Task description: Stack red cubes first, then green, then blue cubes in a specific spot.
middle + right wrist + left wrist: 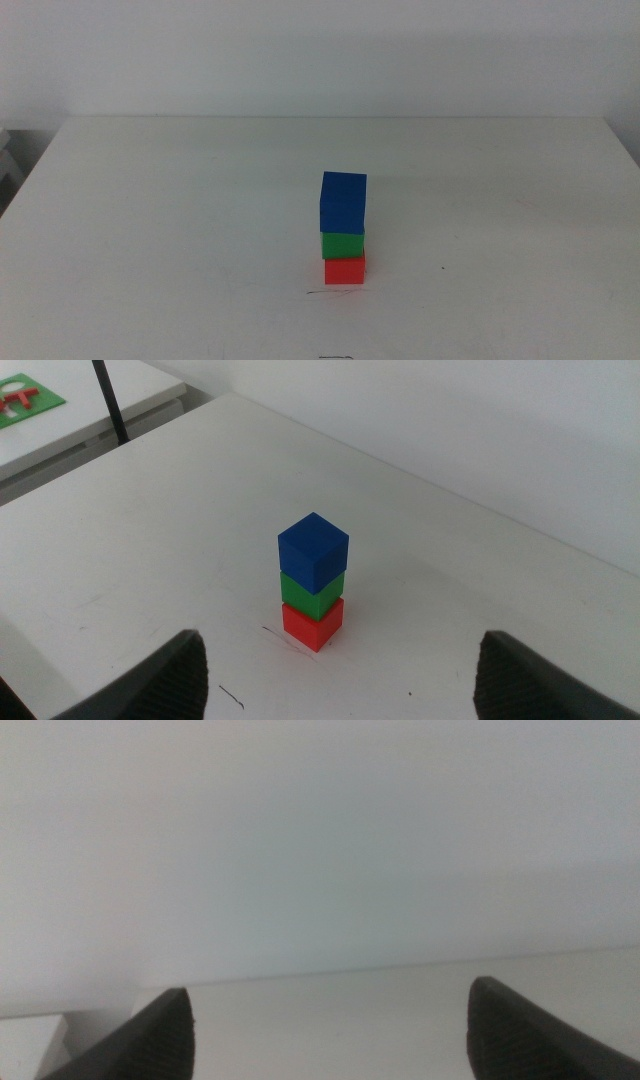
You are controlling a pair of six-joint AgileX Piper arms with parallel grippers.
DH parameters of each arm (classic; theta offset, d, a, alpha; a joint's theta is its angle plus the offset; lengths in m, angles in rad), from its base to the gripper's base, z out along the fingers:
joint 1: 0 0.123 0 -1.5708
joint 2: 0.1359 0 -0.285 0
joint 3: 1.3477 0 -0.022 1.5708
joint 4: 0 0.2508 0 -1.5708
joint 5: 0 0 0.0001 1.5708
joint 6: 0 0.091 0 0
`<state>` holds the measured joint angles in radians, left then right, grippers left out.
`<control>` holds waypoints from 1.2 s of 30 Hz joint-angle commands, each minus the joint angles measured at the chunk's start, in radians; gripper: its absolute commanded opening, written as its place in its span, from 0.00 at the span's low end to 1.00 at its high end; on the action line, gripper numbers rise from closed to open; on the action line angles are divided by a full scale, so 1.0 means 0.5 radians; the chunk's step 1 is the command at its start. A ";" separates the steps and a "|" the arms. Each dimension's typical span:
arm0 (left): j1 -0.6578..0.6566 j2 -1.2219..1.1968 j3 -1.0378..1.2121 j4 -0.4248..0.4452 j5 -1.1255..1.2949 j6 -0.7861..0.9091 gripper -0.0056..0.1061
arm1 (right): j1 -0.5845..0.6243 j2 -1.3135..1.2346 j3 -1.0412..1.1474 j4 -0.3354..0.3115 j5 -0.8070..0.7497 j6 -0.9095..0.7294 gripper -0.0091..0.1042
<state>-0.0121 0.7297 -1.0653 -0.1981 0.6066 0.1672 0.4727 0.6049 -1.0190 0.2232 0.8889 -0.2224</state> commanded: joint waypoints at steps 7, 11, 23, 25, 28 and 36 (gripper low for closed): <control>0.004 -0.102 0.087 -0.044 -0.232 0.000 0.89 | -0.015 0.011 -0.044 0.020 -0.143 -0.022 0.68; 0.004 -0.102 0.123 -0.044 -0.227 -0.004 0.89 | -0.015 0.011 -0.044 0.020 -0.143 -0.022 0.68; 0.004 -0.099 0.141 -0.029 -0.201 -0.004 0.89 | -0.015 0.003 0.047 0.000 -0.154 -0.022 0.68; 0.004 -0.133 0.160 -0.029 -0.221 -0.004 0.89 | -0.018 -0.043 0.123 -0.036 -0.221 -0.022 0.68; 0.004 -0.256 0.289 -0.029 -0.397 -0.004 0.89 | -0.074 -0.200 0.359 -0.144 -0.481 -0.022 0.68; 0.004 -0.758 1.038 0.025 -0.785 -0.004 0.89 | -0.687 -0.792 1.219 -0.228 -1.123 -0.022 0.68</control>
<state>-0.0121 0.3878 -0.5895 -0.1882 0.3058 0.1712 0.1840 0.2413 -0.4437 0.1171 0.4426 -0.2224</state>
